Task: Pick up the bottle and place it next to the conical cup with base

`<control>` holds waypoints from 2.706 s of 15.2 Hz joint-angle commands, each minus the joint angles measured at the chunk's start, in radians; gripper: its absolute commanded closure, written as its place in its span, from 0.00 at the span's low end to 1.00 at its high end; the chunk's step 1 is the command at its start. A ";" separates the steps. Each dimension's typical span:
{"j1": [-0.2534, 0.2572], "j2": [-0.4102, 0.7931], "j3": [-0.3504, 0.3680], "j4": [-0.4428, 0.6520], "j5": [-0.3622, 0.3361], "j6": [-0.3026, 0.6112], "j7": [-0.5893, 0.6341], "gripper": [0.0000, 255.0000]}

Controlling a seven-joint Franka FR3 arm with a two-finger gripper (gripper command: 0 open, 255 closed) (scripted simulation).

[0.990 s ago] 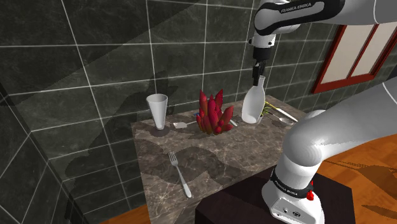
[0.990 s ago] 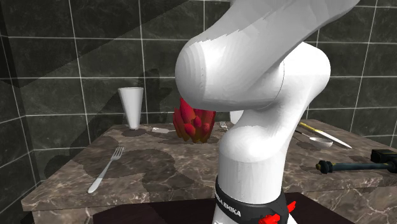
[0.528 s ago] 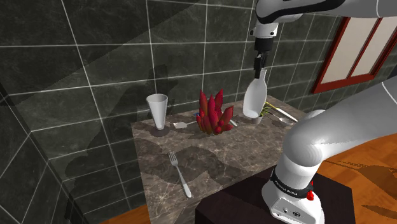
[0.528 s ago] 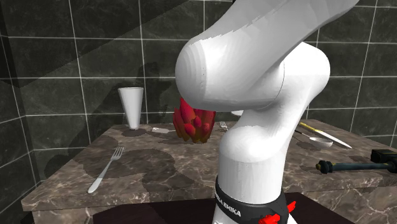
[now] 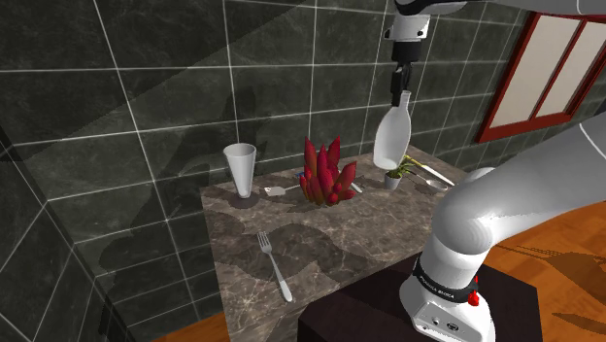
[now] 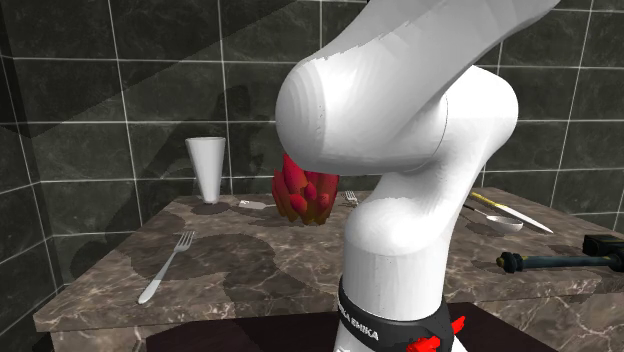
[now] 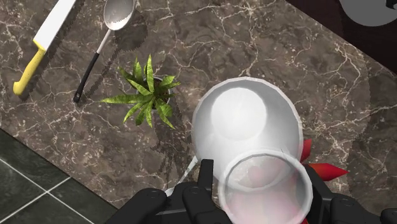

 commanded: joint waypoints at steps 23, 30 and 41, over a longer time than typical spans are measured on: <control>0.025 0.142 0.018 0.447 0.041 -0.306 -0.055 1.00; 0.047 0.192 0.066 0.530 0.078 -0.353 0.008 1.00; 0.123 0.333 0.229 0.641 0.183 -0.353 0.264 1.00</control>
